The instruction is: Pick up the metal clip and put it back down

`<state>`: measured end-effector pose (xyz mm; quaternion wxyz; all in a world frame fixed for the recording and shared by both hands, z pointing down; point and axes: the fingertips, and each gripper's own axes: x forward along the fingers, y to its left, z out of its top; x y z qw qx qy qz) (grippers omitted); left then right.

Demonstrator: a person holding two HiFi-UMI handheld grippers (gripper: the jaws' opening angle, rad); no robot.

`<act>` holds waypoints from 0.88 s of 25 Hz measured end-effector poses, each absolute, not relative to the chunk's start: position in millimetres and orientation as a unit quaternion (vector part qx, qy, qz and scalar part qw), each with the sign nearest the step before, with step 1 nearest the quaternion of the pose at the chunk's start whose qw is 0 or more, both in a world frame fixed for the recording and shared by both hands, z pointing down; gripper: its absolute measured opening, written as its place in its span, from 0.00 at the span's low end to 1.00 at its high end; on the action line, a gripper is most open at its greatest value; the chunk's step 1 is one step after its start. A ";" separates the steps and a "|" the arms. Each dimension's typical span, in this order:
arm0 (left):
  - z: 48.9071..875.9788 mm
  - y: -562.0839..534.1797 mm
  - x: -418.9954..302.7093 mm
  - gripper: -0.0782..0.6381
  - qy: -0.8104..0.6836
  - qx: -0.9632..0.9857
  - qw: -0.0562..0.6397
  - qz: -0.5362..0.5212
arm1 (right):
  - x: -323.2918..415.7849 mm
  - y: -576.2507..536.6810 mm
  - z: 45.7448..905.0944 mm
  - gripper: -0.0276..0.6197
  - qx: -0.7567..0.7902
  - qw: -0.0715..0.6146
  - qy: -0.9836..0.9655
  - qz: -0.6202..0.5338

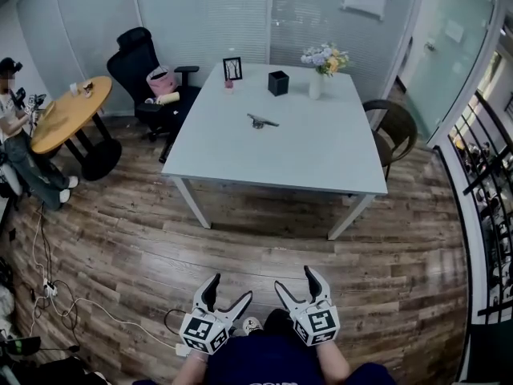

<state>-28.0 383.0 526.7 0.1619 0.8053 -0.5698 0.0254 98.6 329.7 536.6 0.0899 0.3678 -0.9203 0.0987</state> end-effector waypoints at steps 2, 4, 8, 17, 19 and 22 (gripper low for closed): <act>531.0 386.1 -35.3 0.65 -0.571 0.803 0.168 0.028 | 96.7 332.0 541.7 0.58 0.373 0.096 -0.917 0.104; 534.0 389.0 -39.0 0.65 -0.570 0.802 0.175 0.030 | 95.8 334.3 544.5 0.58 0.375 0.103 -0.915 0.109; 536.7 380.5 -41.8 0.65 -0.565 0.805 0.178 0.030 | 91.2 328.2 544.6 0.58 0.375 0.108 -0.915 0.105; 540.5 343.4 -55.9 0.65 -0.588 0.788 0.181 0.027 | 64.3 285.3 552.0 0.58 0.337 0.126 -0.928 0.095; 540.3 330.2 -61.0 0.65 -0.596 0.781 0.183 0.027 | 56.9 268.8 550.4 0.58 0.327 0.127 -0.932 0.091; 538.9 309.1 -63.5 0.65 -0.605 0.774 0.182 0.026 | 48.9 244.0 550.5 0.58 0.311 0.133 -0.937 0.088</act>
